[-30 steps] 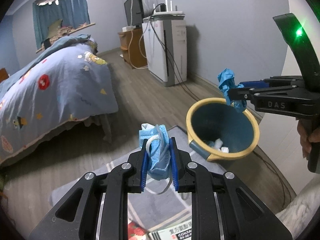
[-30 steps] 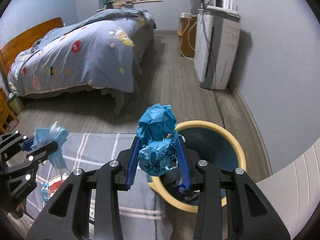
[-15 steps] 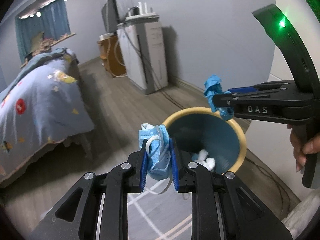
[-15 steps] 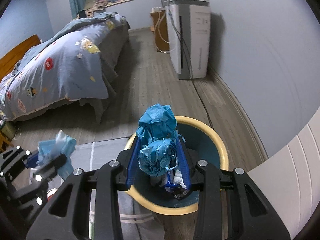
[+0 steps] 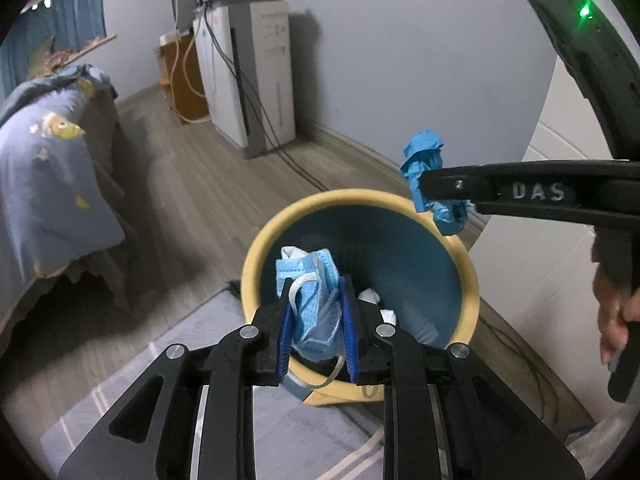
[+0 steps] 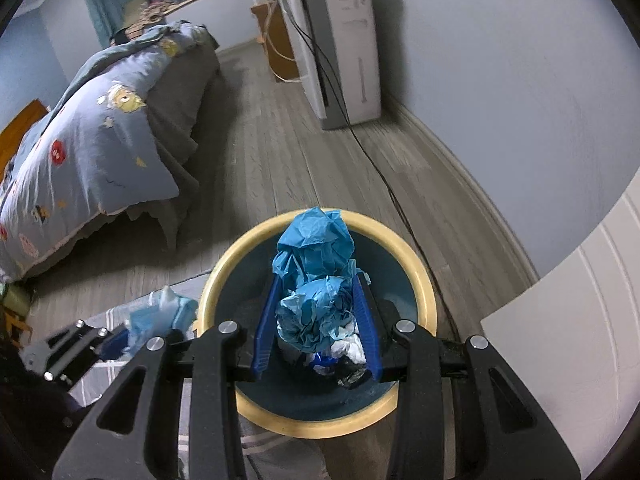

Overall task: Collect trash
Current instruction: 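Lower the glove into the bin with the right tool while the left drops the mask in, then move both tools back over the mat toward the medicine box and cup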

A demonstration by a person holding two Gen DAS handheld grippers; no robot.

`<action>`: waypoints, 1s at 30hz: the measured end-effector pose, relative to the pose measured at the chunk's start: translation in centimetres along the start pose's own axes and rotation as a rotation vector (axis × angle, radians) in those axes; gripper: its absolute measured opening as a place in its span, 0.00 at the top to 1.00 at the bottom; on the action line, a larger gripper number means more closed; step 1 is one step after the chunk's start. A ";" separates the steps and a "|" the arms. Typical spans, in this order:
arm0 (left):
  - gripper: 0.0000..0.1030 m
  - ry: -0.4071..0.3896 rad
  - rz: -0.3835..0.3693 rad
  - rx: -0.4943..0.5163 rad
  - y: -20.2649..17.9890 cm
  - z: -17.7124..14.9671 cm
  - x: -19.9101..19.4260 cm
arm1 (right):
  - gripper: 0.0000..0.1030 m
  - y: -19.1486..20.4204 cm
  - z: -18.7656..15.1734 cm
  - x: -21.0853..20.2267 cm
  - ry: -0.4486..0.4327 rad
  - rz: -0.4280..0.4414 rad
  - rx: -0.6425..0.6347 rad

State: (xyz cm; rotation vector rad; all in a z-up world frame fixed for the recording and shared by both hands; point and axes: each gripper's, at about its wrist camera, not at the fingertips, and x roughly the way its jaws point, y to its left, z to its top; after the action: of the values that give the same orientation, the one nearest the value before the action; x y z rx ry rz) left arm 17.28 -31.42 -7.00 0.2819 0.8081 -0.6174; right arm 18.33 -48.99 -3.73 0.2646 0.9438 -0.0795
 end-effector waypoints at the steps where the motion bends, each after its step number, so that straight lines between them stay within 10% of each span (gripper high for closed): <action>1: 0.79 0.009 -0.004 -0.005 0.0 -0.1 0.4 | 0.65 -0.4 0.0 0.4 0.010 -0.001 0.012; 10: 0.71 0.055 0.009 -0.001 -0.1 -1.0 2.8 | 0.65 -1.1 -0.6 2.5 0.076 0.002 0.063; 20: 0.09 -0.015 0.045 -0.028 0.2 -2.1 1.6 | 0.23 -0.9 -0.1 2.1 0.040 -0.010 0.080; 30: 0.07 -0.030 0.117 -0.051 1.4 -3.4 -1.0 | 0.06 -0.6 0.2 1.0 -0.002 -0.007 0.106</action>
State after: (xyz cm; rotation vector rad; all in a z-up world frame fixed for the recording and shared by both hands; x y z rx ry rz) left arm 15.63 -28.36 -8.55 0.2710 0.7720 -0.4901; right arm 18.96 -49.63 -4.49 0.3593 0.9401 -0.1365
